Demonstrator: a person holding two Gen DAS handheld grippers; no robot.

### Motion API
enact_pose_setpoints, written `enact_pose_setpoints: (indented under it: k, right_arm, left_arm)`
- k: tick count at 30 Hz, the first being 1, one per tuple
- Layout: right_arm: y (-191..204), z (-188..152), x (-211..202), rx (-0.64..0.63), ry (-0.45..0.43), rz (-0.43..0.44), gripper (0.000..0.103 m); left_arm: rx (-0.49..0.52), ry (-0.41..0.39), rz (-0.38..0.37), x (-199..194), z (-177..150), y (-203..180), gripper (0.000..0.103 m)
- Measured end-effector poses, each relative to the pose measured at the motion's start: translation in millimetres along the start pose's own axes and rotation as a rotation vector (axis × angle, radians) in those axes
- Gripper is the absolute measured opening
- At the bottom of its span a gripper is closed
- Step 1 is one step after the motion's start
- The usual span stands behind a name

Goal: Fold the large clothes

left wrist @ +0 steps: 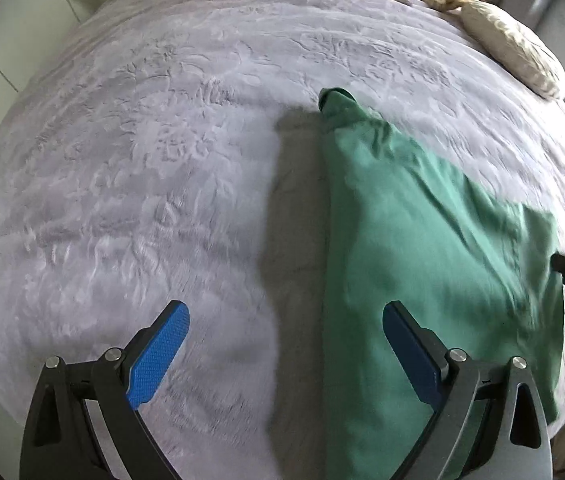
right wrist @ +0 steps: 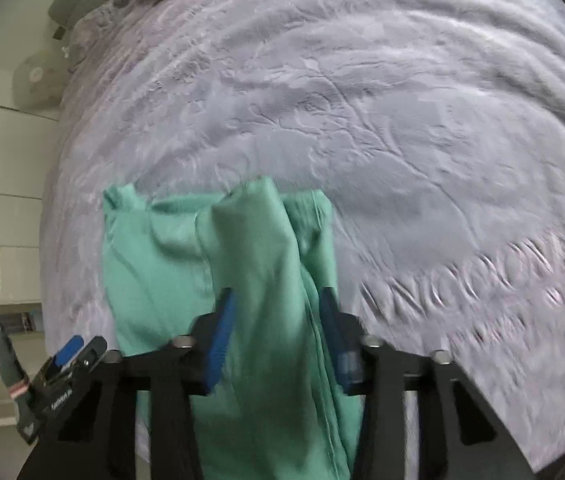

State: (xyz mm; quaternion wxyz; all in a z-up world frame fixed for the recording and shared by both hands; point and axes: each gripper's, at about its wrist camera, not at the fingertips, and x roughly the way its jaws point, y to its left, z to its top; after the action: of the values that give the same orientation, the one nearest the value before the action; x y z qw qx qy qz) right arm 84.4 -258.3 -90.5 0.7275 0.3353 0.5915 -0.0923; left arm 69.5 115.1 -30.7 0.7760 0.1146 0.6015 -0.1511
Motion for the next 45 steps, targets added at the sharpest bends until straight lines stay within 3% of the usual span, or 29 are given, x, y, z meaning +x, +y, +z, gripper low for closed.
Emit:
enact_pose_setpoints:
  k: [1,4,8,14,19,22,24,25,27,31,37,41,45]
  right_arm:
    - [0,5,7,0.0,0.008,-0.005,0.004]
    - [-8,17,25,0.011,0.03,-0.053,0.004]
    - [-28,25,45,0.08,0.062,-0.038,0.004]
    - [-19,16,12,0.021,0.049,-0.008,0.004]
    - [3,-26,-17,-0.042,0.129,0.186,0.004]
    - [17,-62,-18,-0.112,0.226,0.237,0.004]
    - [18,-82,-13,-0.162,0.266,0.168,0.004]
    - [12,-90,-9,-0.179,0.269,0.093,0.004]
    - [-4,-91,-2,-0.13,0.261,0.052,0.0]
    - [-35,-88,3,0.02,0.234,0.099,0.0]
    - [-16,-94,-10,-0.073,0.231,0.048,0.0]
    - [0,-104,-18,-0.12,0.229,0.063,0.0]
    - [4,-112,-5,-0.16,0.24,-0.022,0.0]
  left_arm:
    - [-0.002,0.0,0.003,3,3,-1,0.098]
    - [0.002,0.002,0.038,16,10,-7,0.098]
    - [-0.012,0.011,0.048,23,11,-8,0.098]
    - [0.004,0.006,0.053,16,6,-5,0.098]
    - [0.02,0.015,0.046,12,-10,-6,0.098]
    - [0.026,0.02,0.04,9,-18,-6,0.098]
    - [0.029,0.026,0.034,6,-25,-6,0.098]
    - [0.032,0.029,0.032,5,-28,-6,0.098]
    - [0.043,0.035,0.031,2,-35,-5,0.098]
    - [0.063,0.046,0.022,-5,-47,-3,0.098]
    - [0.192,0.094,-0.132,-21,-85,-9,0.098]
    - [0.281,0.158,-0.113,-5,-119,-17,0.098]
    - [0.244,0.152,-0.127,1,-130,-11,0.098]
